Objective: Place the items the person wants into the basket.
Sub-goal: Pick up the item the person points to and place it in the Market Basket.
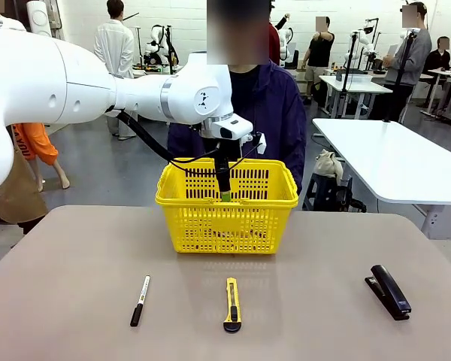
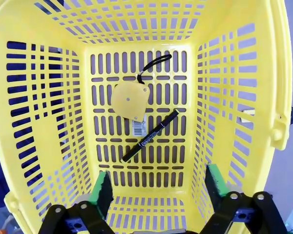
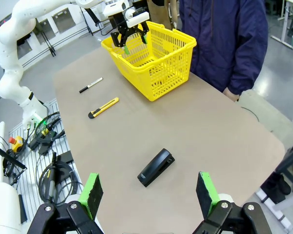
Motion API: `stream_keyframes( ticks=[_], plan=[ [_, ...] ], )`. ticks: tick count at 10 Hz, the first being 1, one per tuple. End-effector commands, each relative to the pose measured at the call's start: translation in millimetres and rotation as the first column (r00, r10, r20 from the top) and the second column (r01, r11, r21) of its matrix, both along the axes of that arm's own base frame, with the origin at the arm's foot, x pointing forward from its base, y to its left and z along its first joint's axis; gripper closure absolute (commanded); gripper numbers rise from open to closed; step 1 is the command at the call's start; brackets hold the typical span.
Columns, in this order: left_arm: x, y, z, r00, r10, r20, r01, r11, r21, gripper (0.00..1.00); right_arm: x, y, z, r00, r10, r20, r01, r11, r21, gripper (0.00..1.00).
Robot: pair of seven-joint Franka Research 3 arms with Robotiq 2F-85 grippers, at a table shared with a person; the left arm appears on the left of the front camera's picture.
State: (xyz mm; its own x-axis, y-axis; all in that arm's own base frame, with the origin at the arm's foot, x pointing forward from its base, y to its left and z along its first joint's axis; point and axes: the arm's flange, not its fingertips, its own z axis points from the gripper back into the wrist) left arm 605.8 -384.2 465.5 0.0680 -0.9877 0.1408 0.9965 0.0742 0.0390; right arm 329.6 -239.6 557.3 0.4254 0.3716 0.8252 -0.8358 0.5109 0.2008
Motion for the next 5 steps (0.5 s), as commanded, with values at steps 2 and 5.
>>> stream_keyframes(
  ticks=[2, 5],
  plan=[
    [6, 2, 11, 1.0, -0.017, -0.011, 0.016, 1.0, -0.023, 0.0, 1, -1, 0, 0.999, 0.006, 0.032, -0.007, 1.0, 0.023, 0.0],
    [-17, 23, 43, 0.999, 0.022, 0.028, -0.022, 1.0, -0.022, 0.0, 1, -1, 0, 0.999, 0.006, 0.032, -0.007, 1.0, 0.023, 0.0]
  ],
)
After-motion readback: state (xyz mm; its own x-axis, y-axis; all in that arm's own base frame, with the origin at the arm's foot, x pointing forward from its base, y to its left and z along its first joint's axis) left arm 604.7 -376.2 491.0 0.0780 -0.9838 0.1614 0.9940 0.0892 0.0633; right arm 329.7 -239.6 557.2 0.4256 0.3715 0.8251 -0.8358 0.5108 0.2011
